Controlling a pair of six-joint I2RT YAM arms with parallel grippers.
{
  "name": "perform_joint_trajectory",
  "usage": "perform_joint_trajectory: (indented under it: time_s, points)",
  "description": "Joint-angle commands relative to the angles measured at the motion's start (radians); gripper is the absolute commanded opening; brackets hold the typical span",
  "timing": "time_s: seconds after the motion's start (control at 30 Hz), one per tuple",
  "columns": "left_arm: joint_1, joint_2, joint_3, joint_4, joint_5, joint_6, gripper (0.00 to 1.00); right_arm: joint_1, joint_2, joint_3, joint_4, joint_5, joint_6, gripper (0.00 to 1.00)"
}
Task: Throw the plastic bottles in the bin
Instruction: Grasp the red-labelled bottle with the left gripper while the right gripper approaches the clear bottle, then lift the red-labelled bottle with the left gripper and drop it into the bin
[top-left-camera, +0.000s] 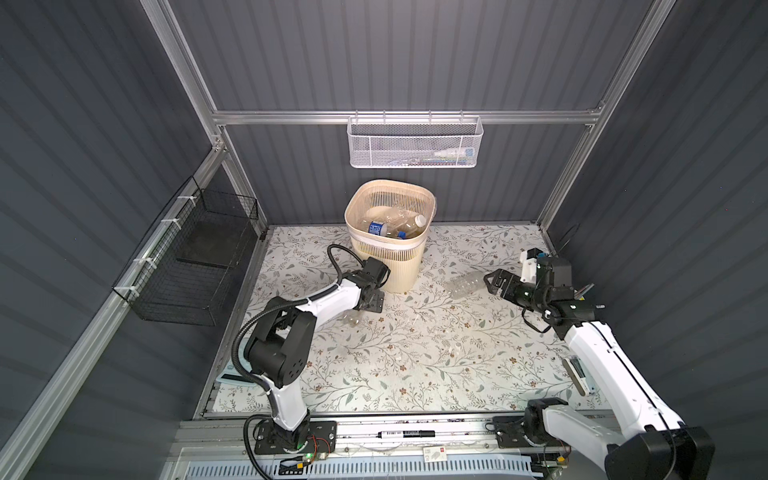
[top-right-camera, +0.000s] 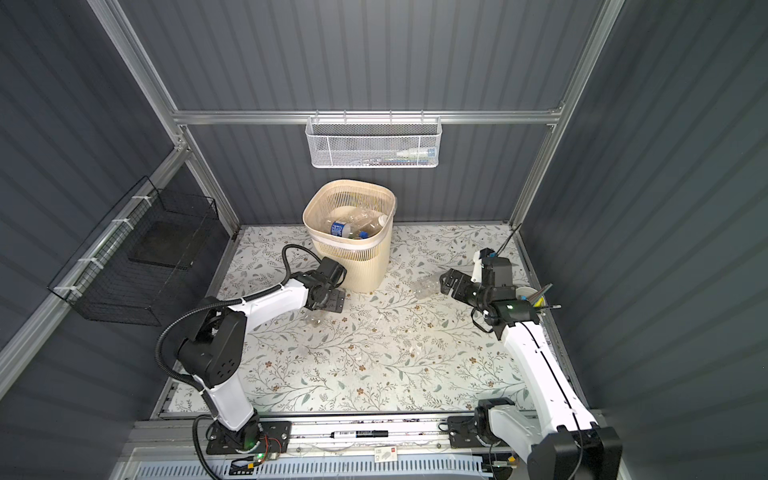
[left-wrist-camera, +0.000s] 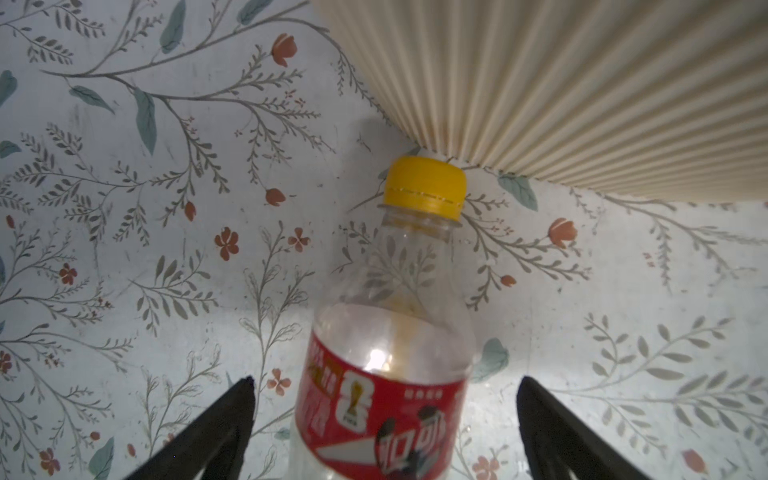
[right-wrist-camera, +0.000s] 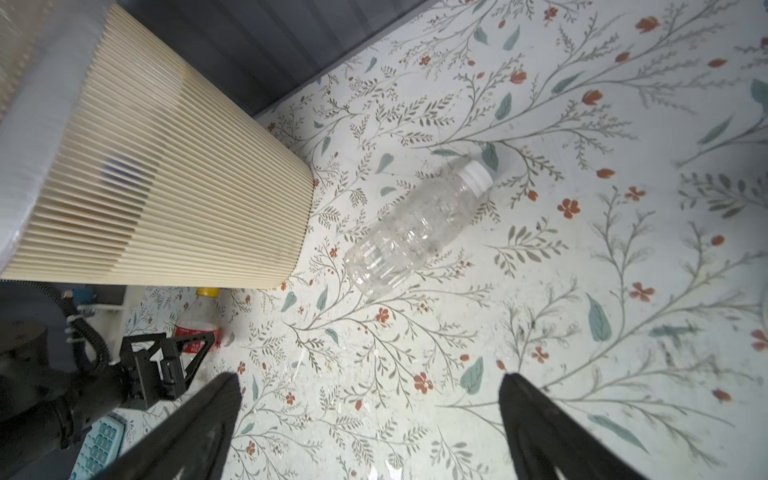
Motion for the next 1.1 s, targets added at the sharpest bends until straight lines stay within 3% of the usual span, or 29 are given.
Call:
perform_joint_trajectory:
  time_s: [0.0, 0.27, 0.4, 0.63, 0.83, 0.97, 1.07]
  points:
    - [0.009, 0.048, 0.063, -0.055, 0.023, 0.035, 0.91, -0.010, -0.039, -0.061, -0.021, -0.010, 0.013, 0.99]
    - [0.009, 0.048, 0.044, -0.075, 0.067, 0.054, 0.56, -0.019, -0.091, -0.119, -0.023, -0.005, 0.023, 0.99]
    - [0.009, -0.048, -0.012, -0.058, 0.098, 0.039, 0.47, -0.023, -0.085, -0.115, -0.018, -0.014, 0.024, 0.99]
    - [0.007, -0.367, -0.081, -0.041, 0.089, -0.018, 0.45, -0.026, -0.071, -0.108, -0.001, -0.036, 0.032, 0.99]
    - [0.009, -0.668, 0.026, 0.003, -0.026, -0.010, 0.47, -0.030, -0.074, -0.079, -0.012, -0.036, 0.015, 0.99]
    - [0.009, -0.819, 0.036, 0.263, -0.080, 0.090, 0.48, -0.035, -0.077, -0.048, -0.027, -0.023, 0.001, 0.99]
    - [0.009, -0.829, 0.001, 0.509, -0.052, 0.170, 0.52, -0.040, -0.082, -0.038, -0.031, -0.022, 0.003, 0.99]
